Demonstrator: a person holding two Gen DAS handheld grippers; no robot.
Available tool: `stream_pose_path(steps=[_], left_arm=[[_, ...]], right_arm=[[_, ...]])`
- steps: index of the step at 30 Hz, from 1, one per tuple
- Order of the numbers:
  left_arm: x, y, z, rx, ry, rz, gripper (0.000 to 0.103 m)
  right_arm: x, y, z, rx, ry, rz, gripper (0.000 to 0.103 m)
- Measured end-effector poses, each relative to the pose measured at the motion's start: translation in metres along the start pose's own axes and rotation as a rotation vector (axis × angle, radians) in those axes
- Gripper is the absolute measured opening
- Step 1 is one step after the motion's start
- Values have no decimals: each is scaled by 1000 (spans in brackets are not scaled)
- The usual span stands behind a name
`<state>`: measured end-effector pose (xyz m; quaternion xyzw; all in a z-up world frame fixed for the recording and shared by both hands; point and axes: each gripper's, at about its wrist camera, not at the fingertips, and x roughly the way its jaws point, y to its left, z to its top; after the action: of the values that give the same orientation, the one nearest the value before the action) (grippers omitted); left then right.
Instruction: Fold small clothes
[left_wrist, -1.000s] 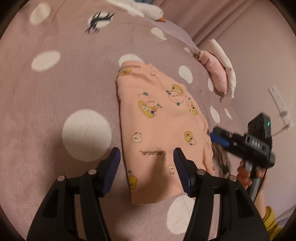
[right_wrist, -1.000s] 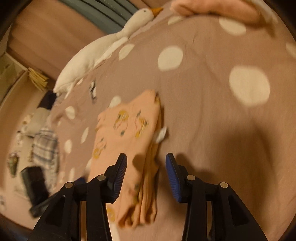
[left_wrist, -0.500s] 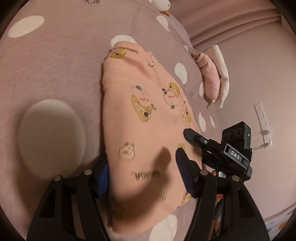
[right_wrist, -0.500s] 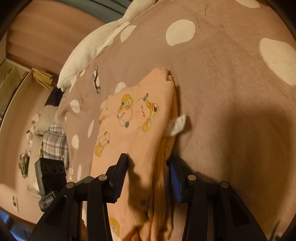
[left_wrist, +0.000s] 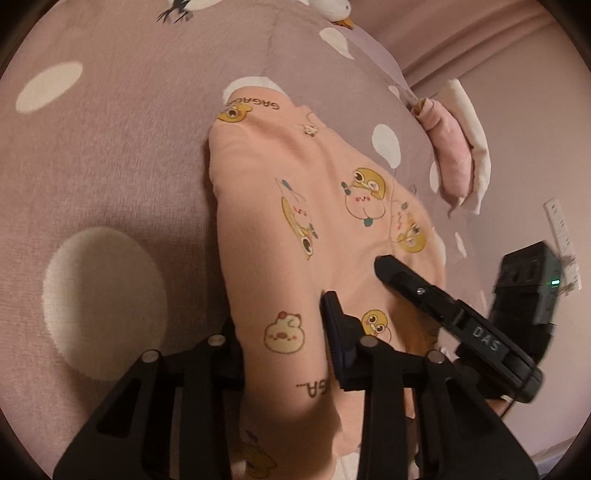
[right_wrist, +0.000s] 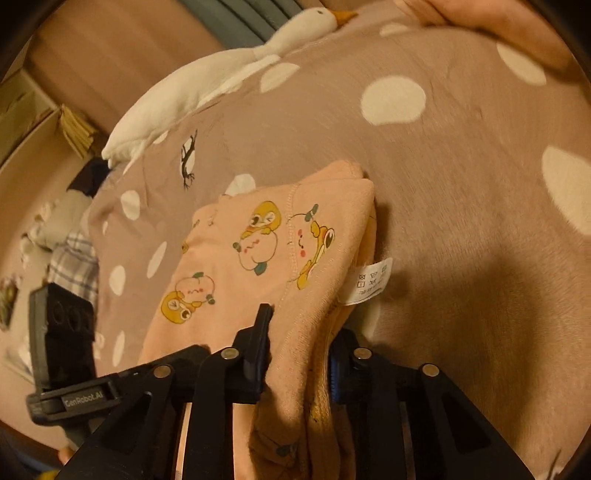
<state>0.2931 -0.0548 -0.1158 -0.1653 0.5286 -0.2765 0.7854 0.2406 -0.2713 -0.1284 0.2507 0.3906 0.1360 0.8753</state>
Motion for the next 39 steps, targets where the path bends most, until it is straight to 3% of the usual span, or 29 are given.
stream_pose_path(steps=[12,24,39], left_arm=[[-35,-23,-29,93,-37,43,26],[-79,-45,-94,131,-57,50,26],[-123,-57,-179,128,-68,78,26]], right_arm=[[-41,39,-24,-109,-58,16,23],[-87,74,-69,-185,-72,26,23],[-130,95,-138,-162,-62,79,23]])
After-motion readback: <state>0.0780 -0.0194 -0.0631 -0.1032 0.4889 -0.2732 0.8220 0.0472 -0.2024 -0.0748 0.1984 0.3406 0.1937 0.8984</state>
